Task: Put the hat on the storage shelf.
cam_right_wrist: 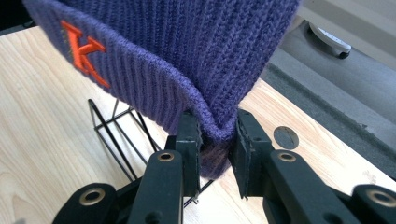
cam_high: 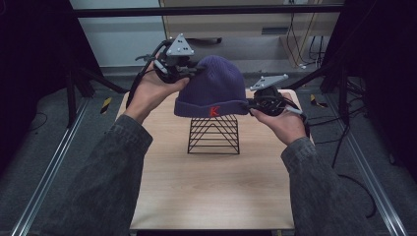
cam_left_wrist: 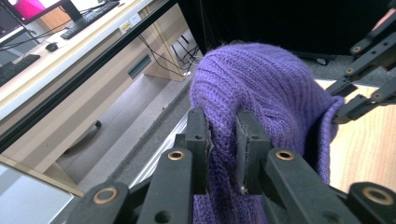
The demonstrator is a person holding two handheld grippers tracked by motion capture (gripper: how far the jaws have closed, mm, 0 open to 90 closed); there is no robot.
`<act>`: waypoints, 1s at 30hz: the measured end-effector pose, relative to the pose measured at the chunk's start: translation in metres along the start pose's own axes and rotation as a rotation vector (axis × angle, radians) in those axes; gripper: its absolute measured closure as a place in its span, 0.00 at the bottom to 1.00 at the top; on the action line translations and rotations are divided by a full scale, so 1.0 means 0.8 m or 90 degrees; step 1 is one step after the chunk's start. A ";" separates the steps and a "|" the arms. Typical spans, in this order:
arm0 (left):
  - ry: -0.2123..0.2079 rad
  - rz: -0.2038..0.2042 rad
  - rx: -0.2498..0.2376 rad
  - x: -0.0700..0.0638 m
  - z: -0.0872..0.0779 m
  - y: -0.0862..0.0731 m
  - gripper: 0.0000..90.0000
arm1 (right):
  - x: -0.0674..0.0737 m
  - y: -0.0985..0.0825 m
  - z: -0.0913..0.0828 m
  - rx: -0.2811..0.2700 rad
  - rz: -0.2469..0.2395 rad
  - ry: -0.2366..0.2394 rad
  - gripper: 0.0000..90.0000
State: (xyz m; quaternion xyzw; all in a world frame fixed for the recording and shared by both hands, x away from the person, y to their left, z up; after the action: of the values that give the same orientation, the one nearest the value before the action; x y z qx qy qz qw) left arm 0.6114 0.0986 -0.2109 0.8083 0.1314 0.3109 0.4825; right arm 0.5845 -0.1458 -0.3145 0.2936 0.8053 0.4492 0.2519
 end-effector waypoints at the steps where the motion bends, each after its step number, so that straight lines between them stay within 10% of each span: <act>1: 0.001 -0.002 0.001 0.001 0.003 0.000 0.86 | -0.002 -0.001 0.001 0.000 0.001 -0.005 0.82; 30: -0.012 -0.017 0.033 -0.017 0.039 -0.039 0.85 | 0.007 -0.038 0.013 0.061 0.004 0.007 0.83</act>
State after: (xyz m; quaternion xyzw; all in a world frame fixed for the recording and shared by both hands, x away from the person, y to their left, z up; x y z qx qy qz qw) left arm 0.6234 0.0854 -0.2540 0.8217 0.1453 0.2932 0.4666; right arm 0.5800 -0.1489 -0.3463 0.3055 0.8261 0.4129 0.2317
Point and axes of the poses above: each handheld gripper's, and its own axes: z roughly forward along the jaws, y roughly out of its top, x roughly to its left, the point moved 3 cm from there along z, roughly forward along the jaws, and after that the axes turned 8 degrees about -x, right-handed, at the moved point
